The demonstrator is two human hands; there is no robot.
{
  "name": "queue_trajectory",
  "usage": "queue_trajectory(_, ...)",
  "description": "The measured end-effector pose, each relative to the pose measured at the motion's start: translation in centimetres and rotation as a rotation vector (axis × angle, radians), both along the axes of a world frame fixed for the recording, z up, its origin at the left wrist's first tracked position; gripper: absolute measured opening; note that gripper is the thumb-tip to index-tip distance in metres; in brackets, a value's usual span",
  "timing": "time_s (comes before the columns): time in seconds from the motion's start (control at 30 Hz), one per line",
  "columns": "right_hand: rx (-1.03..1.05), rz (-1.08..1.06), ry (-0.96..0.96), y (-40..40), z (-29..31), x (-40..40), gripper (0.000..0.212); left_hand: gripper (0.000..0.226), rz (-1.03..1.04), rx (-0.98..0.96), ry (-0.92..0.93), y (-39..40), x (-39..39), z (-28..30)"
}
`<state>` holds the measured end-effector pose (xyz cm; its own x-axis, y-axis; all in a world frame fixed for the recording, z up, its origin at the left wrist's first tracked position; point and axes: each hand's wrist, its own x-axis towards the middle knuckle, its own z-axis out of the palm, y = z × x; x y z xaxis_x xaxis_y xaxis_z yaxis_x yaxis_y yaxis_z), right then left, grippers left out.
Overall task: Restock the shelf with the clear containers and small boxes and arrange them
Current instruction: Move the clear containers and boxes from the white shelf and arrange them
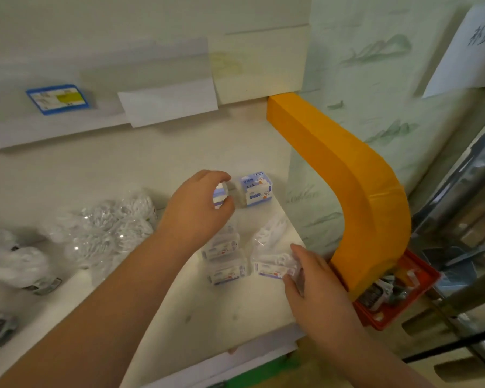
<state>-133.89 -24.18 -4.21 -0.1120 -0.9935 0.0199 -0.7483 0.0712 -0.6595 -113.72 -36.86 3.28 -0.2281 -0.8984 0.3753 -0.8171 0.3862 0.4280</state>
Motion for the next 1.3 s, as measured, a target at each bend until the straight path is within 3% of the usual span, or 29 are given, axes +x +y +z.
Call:
queue_trajectory(0.27,-0.192,0.14,0.143,0.6,1.5,-0.5,0.061,0.04,0.147,-0.015,0.059,5.6,4.4,1.0)
queue_trajectory(0.53,-0.396,0.308,-0.121,-1.0,4.4,4.2,0.05,0.038,0.383,-0.067,0.06,14.1,9.8,1.8)
queue_trajectory(0.97,-0.465,0.663,-0.183,2.9,9.5,22.6,0.042,0.041,0.821,-0.201,0.049,30.0,26.4,5.6)
queue_trajectory(1.3,-0.484,0.826,-0.201,13.4,12.5,41.9,0.039,0.047,0.952,-0.153,0.097,44.8,43.0,5.9)
